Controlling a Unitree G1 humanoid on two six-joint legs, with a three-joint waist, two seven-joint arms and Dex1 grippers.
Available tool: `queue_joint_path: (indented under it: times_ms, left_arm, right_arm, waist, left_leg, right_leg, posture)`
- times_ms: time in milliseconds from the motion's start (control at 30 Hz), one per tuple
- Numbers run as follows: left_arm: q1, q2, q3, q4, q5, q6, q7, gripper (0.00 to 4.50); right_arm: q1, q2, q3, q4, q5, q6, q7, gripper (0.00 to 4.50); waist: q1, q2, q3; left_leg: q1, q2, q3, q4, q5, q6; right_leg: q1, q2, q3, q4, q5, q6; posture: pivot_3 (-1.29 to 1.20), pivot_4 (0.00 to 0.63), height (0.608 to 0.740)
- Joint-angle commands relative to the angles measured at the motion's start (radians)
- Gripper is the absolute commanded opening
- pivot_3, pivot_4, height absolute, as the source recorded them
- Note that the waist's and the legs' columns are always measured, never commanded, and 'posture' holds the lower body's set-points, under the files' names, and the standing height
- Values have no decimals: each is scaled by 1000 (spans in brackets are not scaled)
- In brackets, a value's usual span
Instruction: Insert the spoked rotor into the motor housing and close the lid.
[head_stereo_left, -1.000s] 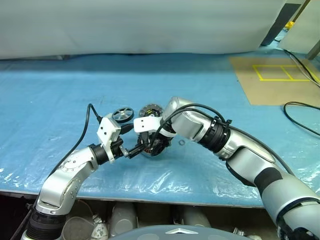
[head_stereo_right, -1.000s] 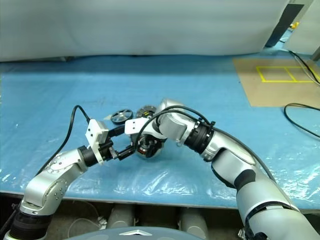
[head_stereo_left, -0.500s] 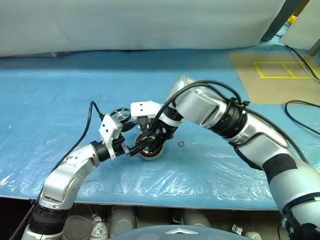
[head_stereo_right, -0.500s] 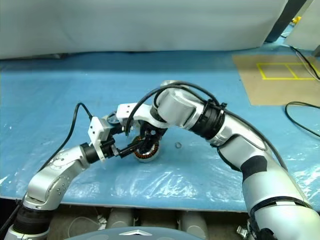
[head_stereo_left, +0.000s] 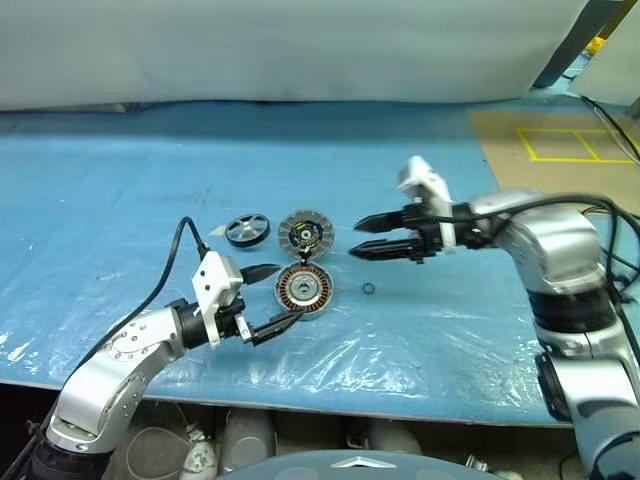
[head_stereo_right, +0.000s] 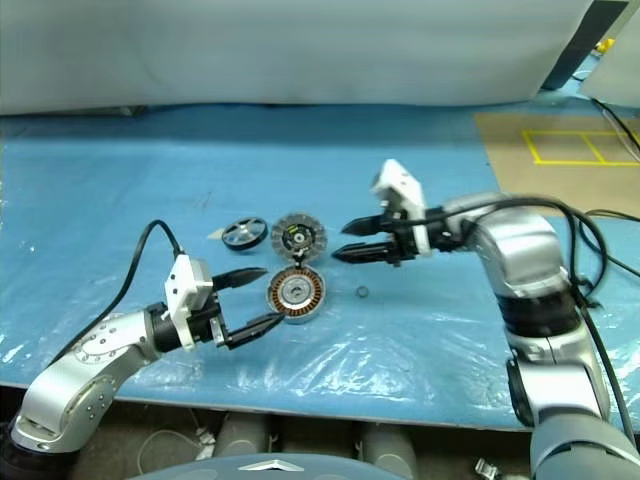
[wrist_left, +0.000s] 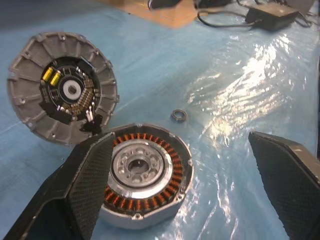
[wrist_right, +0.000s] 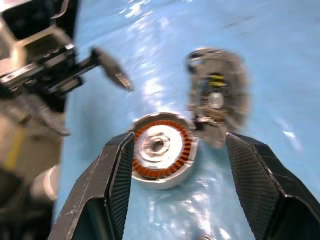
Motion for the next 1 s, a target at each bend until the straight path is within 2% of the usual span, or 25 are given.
queue_joint_path:
  times_ms: [33, 100, 200, 433, 667, 1000]
  left_arm:
    - [-20, -17, -11, -8, 38, -48, 21, 4500]
    - [-25, -32, -27, 5, 66, -63, 39, 4500]
    - [-23, -9, -41, 50, 122, -98, 20, 4500]
    - [-59, 12, -40, 75, 117, -102, -24, 4500]
    - [-29, 16, -25, 60, 106, -86, -23, 4500]
    - [-17, 3, -35, 64, 112, -94, -10, 4500]
  right_arm:
    - [180, 43, -17, -106, -45, -149, -159, 3013]
    - [236, 72, -16, -109, -44, -164, -221, 3013]
    - [269, 34, 59, -55, -154, -281, -293, 3013]
    - [336, -17, 140, 67, -210, -534, -258, 3013]
    - [369, -35, 172, 148, -209, -642, -211, 3013]
    - [358, 40, 219, 376, -232, -859, -187, 3013]
  waist:
    - [-1, 1, 0]
    - [-7, 3, 0]
    - [-15, 3, 0]
    - [-14, 3, 0]
    - [-20, 3, 0]
    - [-27, 2, -1]
  left_leg:
    - [0, 0, 0, -2, 0, 0]
    - [0, -1, 1, -2, 0, 0]
    - [0, -2, 1, -2, 0, 0]
    - [-1, -3, 0, -4, 0, 0]
    - [-1, -3, 0, -4, 0, 1]
    - [3, -3, 0, -3, -2, 5]
  right_leg:
    - [0, 0, 0, -4, 0, 0]
    - [1, 0, 0, -5, 0, 1]
    - [1, -1, 1, -5, 1, 2]
    - [2, -1, 1, -8, 1, 2]
    - [2, -2, 0, -8, 1, 2]
    - [7, -2, -1, -7, 1, 2]
  posture:
    - [0, 150, 740]
    - [0, 150, 740]
    - [0, 150, 740]
    - [0, 150, 740]
    - [0, 150, 740]
    - [0, 150, 740]
